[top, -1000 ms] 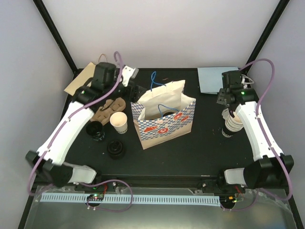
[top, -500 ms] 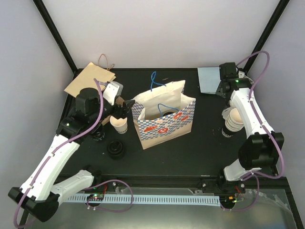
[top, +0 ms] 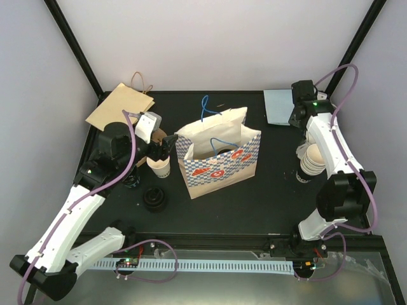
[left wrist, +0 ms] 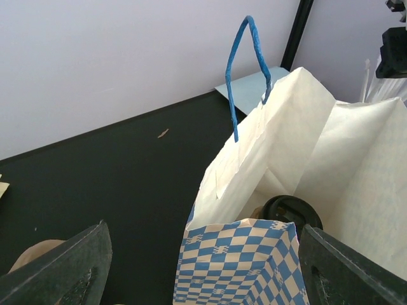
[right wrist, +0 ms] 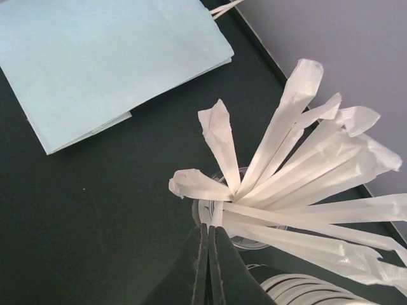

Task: Pack the takeout coffee

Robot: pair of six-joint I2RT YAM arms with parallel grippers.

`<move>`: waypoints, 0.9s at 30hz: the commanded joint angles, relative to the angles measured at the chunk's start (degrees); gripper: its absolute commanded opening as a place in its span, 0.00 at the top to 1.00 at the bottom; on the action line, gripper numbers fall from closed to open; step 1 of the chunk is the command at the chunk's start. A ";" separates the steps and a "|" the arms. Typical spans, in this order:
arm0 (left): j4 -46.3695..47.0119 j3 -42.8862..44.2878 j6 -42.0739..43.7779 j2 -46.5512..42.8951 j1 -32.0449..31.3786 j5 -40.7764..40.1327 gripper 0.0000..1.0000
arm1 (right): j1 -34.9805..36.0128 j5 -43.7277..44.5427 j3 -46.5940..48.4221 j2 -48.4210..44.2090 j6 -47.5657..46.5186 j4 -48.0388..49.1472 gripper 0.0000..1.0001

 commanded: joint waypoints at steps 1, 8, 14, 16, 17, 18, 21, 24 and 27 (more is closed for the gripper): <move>1.89 0.35 0.30 -0.96 0.32 -0.72 0.17 | -0.29 -0.15 3.26 -3.42 0.19 -2.37 0.99; 1.87 0.81 0.26 -0.44 0.32 -0.12 0.17 | -0.21 -1.34 12.08 -5.06 -0.24 -12.11 0.99; 1.87 0.71 0.30 -0.25 0.32 0.39 0.17 | -0.13 -4.69 24.49 -7.24 -1.89 -19.54 0.99; 1.92 0.70 0.45 -0.35 0.32 0.50 0.17 | -0.14 -9.86 28.55 -9.17 -3.62 -19.70 0.99; 2.02 0.75 0.52 -0.42 0.34 0.51 0.17 | -0.16 -14.09 30.01 -10.47 -4.60 -19.01 0.99; 2.06 0.70 0.61 -0.42 0.32 0.47 0.17 | -0.12 -18.63 30.78 -12.10 -5.25 -17.92 0.99; 2.41 0.66 1.03 -0.36 0.31 0.48 0.17 | -0.15 -33.90 29.61 -17.45 -6.57 -12.10 0.99; 2.79 0.98 1.42 0.05 0.33 0.98 0.17 | -0.18 -52.02 25.15 -22.37 -6.44 -4.02 0.99; 3.56 1.19 1.45 0.19 0.26 1.19 0.17 | -0.11 -63.62 24.28 -23.53 -4.23 -0.16 0.99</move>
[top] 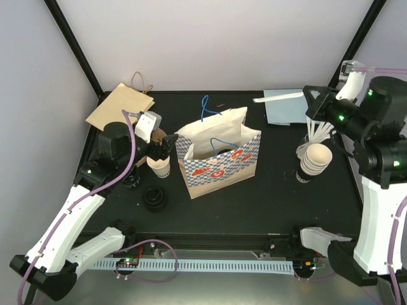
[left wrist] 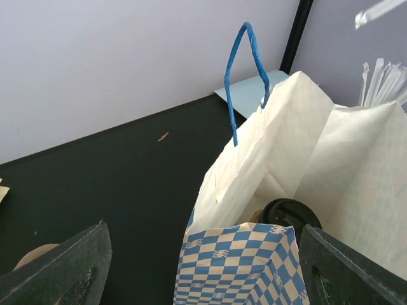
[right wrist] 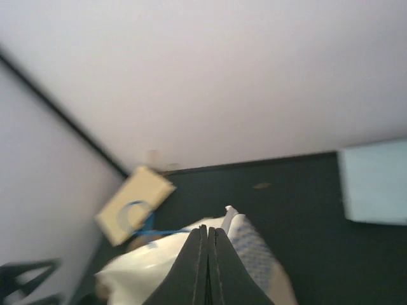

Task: Pack the takeout coffee

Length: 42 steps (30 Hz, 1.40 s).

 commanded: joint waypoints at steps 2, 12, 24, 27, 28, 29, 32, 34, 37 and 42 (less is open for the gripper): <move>3.53 1.38 0.81 0.41 0.32 1.27 0.17 | -0.12 -27.81 -2.02 0.02 2.08 8.55 0.99; 3.79 2.44 1.21 1.23 0.27 1.56 0.17 | 1.30 -31.02 -7.82 1.34 0.99 8.46 0.99; 2.83 2.17 1.63 2.06 0.26 1.61 0.17 | 5.34 -22.67 -7.93 4.88 -2.79 7.84 0.41; 2.68 2.02 1.90 1.99 0.31 1.24 0.17 | 5.33 -15.97 -6.90 4.60 -4.39 7.15 0.16; 2.63 1.96 2.03 1.99 0.29 1.09 0.17 | 5.31 -12.01 -6.57 4.72 -4.92 6.31 0.16; 2.60 1.87 2.08 1.91 0.27 0.91 0.16 | 5.27 -7.23 -6.55 4.92 -5.40 5.16 0.16; 2.74 1.68 2.25 1.82 0.30 0.70 0.16 | 4.83 8.72 -8.38 5.95 -5.82 3.23 0.23; 2.75 1.59 2.47 1.72 0.31 0.66 0.16 | 3.84 17.65 -11.64 6.25 -5.16 3.31 0.33; 3.03 1.13 2.70 1.43 0.35 0.62 0.16 | 2.81 29.67 -17.92 6.54 -4.27 4.82 0.42; 4.30 0.05 2.58 1.26 0.32 1.78 0.16 | -0.19 35.65 -23.29 10.30 -1.16 7.39 0.43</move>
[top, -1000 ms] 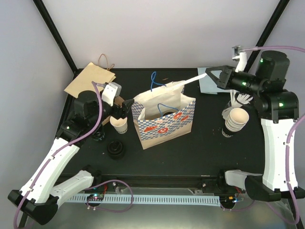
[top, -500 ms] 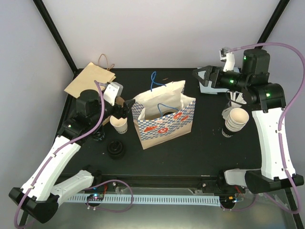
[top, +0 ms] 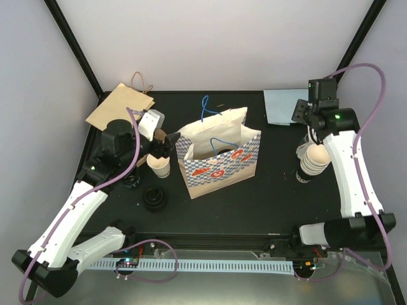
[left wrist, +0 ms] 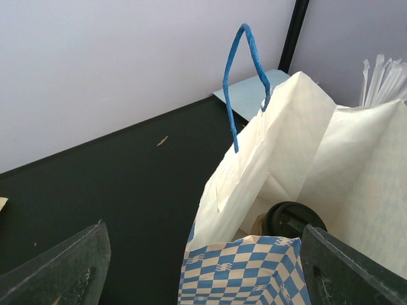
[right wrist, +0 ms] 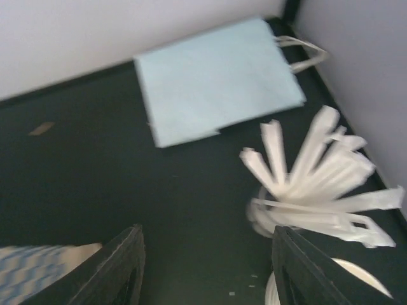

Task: Pack the takeout coffee

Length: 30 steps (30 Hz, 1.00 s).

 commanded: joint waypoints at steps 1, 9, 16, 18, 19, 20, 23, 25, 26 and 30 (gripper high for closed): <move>1.86 0.17 0.65 -0.65 0.32 1.49 0.16 | -2.16 13.13 -2.17 4.34 3.84 1.39 0.43; 2.68 -1.38 0.01 -1.24 0.23 4.02 0.16 | -2.19 18.07 -1.36 13.72 8.20 3.54 0.45; 2.90 -2.42 0.21 -2.27 0.23 2.60 0.16 | -2.19 20.63 -0.16 17.43 7.70 5.09 0.51; 2.89 -2.47 0.21 -2.21 0.29 2.42 0.16 | -2.19 20.01 0.56 18.52 7.18 5.04 0.52; 2.91 -2.51 0.25 -2.15 0.24 2.40 0.16 | -2.19 19.93 1.02 19.15 7.16 4.66 0.53; 2.86 -2.52 0.33 -2.07 0.23 2.44 0.16 | -2.23 19.92 1.47 19.68 7.19 4.44 0.54; 2.91 -2.51 0.30 -1.90 0.23 2.29 0.16 | -2.19 19.74 1.62 20.32 7.21 4.70 0.56; 2.89 -2.50 0.30 -1.83 0.23 2.20 0.16 | -2.19 19.18 1.46 20.50 6.60 5.34 0.59; 2.87 -2.46 0.30 -1.82 0.23 2.19 0.16 | -2.19 19.16 1.59 20.64 6.45 5.62 0.59; 2.80 -2.44 0.43 -1.74 0.23 1.87 0.16 | -2.20 19.48 2.19 21.67 6.60 5.24 0.64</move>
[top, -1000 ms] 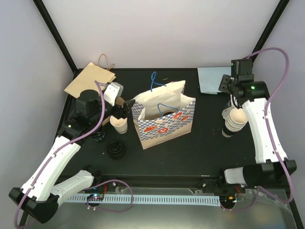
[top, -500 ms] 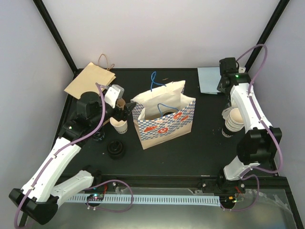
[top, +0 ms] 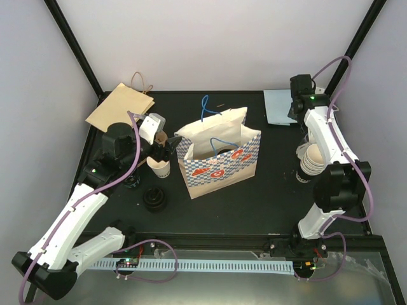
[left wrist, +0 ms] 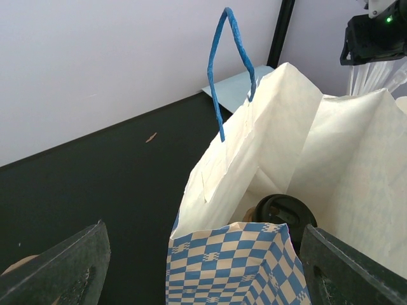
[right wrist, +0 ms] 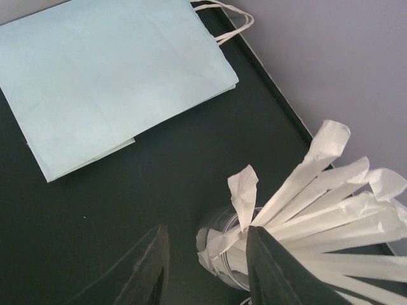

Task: Pack the takeout coffee

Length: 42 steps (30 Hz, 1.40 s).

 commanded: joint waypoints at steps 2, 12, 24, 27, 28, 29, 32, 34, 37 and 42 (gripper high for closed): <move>1.70 0.21 0.43 -0.29 0.23 -0.45 0.16 | -0.11 1.51 2.27 1.09 0.37 0.88 0.71; 1.71 0.28 0.43 0.16 0.23 -0.31 0.16 | -0.05 -0.02 5.98 -1.74 0.13 -3.79 0.99; 1.80 0.51 0.58 0.25 0.23 -0.23 0.16 | 0.04 -7.76 13.02 -15.01 -2.32 -14.33 0.99; 1.91 0.49 0.45 0.56 0.27 0.05 0.16 | 0.06 -16.69 15.03 -20.65 -5.94 -12.37 0.99; 1.94 0.55 0.43 0.65 0.23 0.23 0.16 | 0.05 -20.65 15.02 -22.94 -7.01 -10.72 0.99; 1.94 0.64 0.44 0.69 0.27 0.33 0.16 | 0.08 -24.76 14.93 -25.15 -7.84 -9.03 0.99; 1.89 0.82 0.34 0.86 0.23 0.49 0.16 | 0.03 -37.52 14.14 -30.71 -9.39 -2.87 0.99; 1.81 0.89 0.17 0.94 0.23 0.78 0.16 | 0.06 -47.50 13.80 -32.58 -9.01 0.58 0.99; 1.79 0.91 -0.04 0.96 0.26 1.01 0.16 | 0.03 -58.44 13.78 -33.17 -7.32 4.23 0.99; 1.51 1.15 -0.28 0.81 0.23 1.00 0.16 | 0.02 -71.47 12.98 -32.63 -4.79 9.02 0.99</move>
